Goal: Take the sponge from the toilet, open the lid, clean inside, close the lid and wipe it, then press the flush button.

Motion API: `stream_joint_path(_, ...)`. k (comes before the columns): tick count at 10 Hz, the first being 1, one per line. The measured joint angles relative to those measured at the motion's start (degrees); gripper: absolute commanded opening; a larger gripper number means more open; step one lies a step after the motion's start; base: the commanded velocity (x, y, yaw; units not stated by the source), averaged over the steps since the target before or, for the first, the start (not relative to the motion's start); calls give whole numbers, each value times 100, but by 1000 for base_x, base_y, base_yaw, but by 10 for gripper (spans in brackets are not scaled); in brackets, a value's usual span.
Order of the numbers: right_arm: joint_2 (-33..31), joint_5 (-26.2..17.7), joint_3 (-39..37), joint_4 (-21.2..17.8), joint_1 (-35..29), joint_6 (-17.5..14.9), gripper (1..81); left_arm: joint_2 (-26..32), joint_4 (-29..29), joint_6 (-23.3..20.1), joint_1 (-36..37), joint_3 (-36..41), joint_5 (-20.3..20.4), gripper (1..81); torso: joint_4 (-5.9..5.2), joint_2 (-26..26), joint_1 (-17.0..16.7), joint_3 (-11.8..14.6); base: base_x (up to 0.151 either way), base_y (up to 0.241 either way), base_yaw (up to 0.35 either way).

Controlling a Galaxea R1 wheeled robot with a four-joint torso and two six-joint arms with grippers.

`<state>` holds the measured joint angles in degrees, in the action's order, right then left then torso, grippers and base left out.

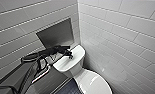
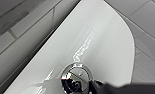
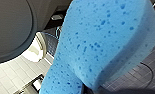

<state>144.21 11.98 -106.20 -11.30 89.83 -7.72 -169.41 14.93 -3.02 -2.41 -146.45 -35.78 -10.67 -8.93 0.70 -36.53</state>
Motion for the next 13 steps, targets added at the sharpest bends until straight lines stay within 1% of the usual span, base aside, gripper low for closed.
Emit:
stream_joint_path(3,0,5,0,0,0,0,10,-311,-217,5,7,-518,91,10,0,0,0,-24,0,0,0)
stream_joint_path(5,2,0,0,0,0,0,10,-380,-333,-15,33,-590,174,10,0,0,0,-242,0,0,0)
stream_joint_path(7,0,13,6,0,-30,0,10,-377,-334,-11,35,-590,254,10,0,5,5,-325,0,0,0)
stream_joint_path(9,2,6,6,1,-28,0,10,-379,-345,-15,16,-590,323,10,0,5,5,-323,0,0,0)
stream_joint_path(11,50,11,6,6,-28,0,10,-407,-513,-17,-105,-603,560,10,0,5,5,-323,0,0,0)
stream_joint_path(13,113,5,6,22,-28,1,10,-455,-660,-17,-113,-628,616,10,0,2,2,-323,0,0,0)
